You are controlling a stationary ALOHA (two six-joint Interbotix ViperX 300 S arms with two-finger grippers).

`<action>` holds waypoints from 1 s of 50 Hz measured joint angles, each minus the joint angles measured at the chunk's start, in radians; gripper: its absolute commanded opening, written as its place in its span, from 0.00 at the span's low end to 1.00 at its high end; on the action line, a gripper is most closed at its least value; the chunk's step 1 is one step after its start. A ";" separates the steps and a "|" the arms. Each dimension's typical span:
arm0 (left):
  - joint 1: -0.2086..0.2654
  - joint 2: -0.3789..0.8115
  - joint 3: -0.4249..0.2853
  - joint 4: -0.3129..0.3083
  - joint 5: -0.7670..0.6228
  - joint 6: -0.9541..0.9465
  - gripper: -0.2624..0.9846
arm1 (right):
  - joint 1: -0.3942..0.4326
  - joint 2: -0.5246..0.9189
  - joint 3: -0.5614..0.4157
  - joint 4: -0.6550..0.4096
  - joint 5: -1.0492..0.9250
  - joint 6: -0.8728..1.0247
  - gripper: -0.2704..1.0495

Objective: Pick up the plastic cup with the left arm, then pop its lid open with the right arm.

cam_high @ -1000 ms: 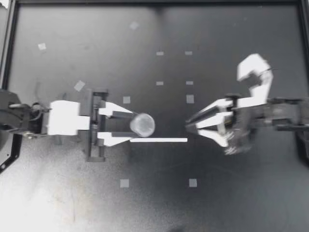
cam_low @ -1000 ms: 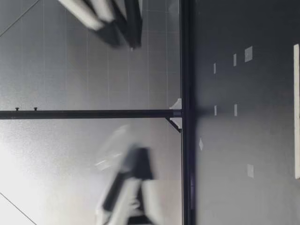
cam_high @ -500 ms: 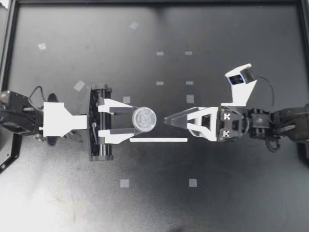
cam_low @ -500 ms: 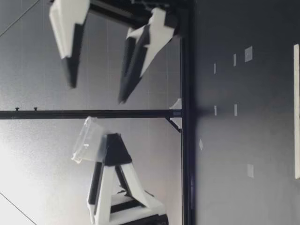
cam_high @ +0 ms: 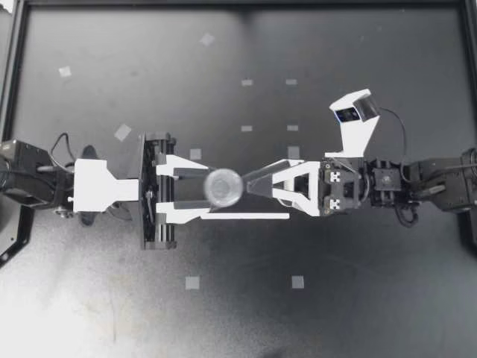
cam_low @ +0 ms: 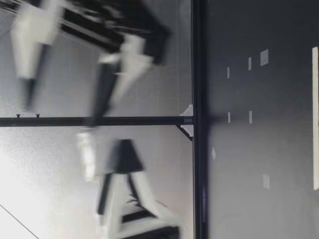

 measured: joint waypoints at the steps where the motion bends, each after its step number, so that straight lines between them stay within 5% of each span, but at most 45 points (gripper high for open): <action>1: 0.000 -0.005 -0.003 0.000 0.002 -0.002 0.40 | -0.002 -0.015 0.003 -0.009 -0.011 -0.005 0.73; 9: 0.003 0.000 0.020 -0.005 0.012 -0.003 0.40 | -0.003 -0.169 0.034 -0.028 -0.017 -0.100 0.73; 23: 0.003 0.000 0.018 -0.005 0.029 -0.009 0.40 | -0.046 -0.183 0.071 -0.067 0.061 -0.175 0.73; 32: 0.003 0.000 0.017 -0.003 0.046 -0.018 0.40 | -0.089 -0.221 0.077 -0.173 0.210 -0.509 0.73; 43: 0.003 -0.002 0.014 -0.005 0.051 -0.037 0.40 | -0.091 -0.322 0.072 -0.206 0.620 -1.092 0.73; 50: 0.003 -0.002 0.014 -0.005 0.051 -0.049 0.40 | -0.091 -0.331 0.080 -0.187 0.683 -1.154 0.73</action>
